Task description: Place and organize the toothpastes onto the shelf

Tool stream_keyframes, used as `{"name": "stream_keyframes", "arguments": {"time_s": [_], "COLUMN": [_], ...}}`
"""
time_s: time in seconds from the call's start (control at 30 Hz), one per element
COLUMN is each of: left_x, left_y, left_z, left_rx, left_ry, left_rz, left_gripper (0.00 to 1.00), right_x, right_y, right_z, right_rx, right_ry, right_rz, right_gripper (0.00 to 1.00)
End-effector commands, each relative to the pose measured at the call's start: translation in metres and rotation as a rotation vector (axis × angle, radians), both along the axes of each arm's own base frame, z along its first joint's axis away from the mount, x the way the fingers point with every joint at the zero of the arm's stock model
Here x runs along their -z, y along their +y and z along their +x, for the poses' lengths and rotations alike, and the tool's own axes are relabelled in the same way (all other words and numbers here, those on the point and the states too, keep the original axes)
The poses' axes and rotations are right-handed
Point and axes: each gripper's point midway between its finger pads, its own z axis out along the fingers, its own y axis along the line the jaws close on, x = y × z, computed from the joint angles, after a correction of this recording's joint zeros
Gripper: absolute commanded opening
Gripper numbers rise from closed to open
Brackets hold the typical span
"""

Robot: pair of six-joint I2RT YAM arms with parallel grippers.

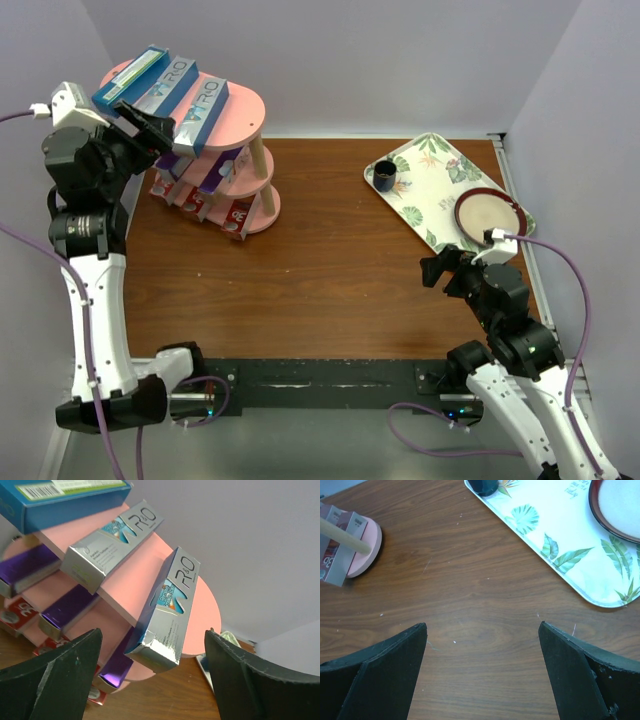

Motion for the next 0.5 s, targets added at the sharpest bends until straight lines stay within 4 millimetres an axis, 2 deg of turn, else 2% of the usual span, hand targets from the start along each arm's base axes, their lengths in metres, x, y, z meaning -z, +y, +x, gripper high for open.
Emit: {"name": "stream_keyframes", "arguments": {"time_s": [0.0,0.1,0.13,0.17,0.2,0.27,0.33,0.37,0.43,0.47], "left_x": [-0.046,-0.052,-0.051,-0.056,-0.052,-0.052,-0.039,-0.042,-0.026,-0.017], "left_y": [0.01,0.008,0.0,0.005,-0.009,-0.006,-0.008,-0.003,0.004,0.014], "left_z": [-0.037,-0.057,-0.062,-0.075,-0.079,-0.098,-0.108,-0.124,-0.133,-0.143], "left_rx": [-0.083,-0.111,-0.089,-0.129,-0.083,-0.101,-0.081,-0.095,-0.119,-0.162], "left_ry": [-0.131,-0.154,-0.161,-0.182,-0.187,-0.202,-0.193,-0.221,-0.196,-0.187], "left_rz": [0.157,0.245,0.29,0.313,0.334,0.393,0.451,0.468,0.517,0.526], "left_gripper": [0.9,0.95,0.97,1.0,1.0,1.0,1.0,1.0,1.0,1.0], "right_x": [-0.003,-0.006,-0.006,-0.006,-0.01,-0.013,-0.02,-0.021,-0.033,-0.035], "right_y": [-0.002,-0.006,-0.007,-0.01,-0.011,-0.013,-0.015,-0.016,-0.021,-0.023], "right_z": [0.005,0.004,0.004,0.003,0.003,0.002,0.002,0.002,0.001,0.001], "right_rx": [0.009,0.029,0.034,0.045,0.049,0.055,0.062,0.065,0.08,0.085], "right_ry": [-0.018,-0.024,-0.023,-0.02,-0.028,-0.031,-0.045,-0.044,-0.068,-0.068], "right_rz": [-0.014,-0.02,-0.023,-0.028,-0.026,-0.032,-0.041,-0.047,-0.061,-0.07], "right_gripper": [0.98,0.98,0.98,0.98,0.98,0.98,0.98,0.98,0.98,0.98]}}
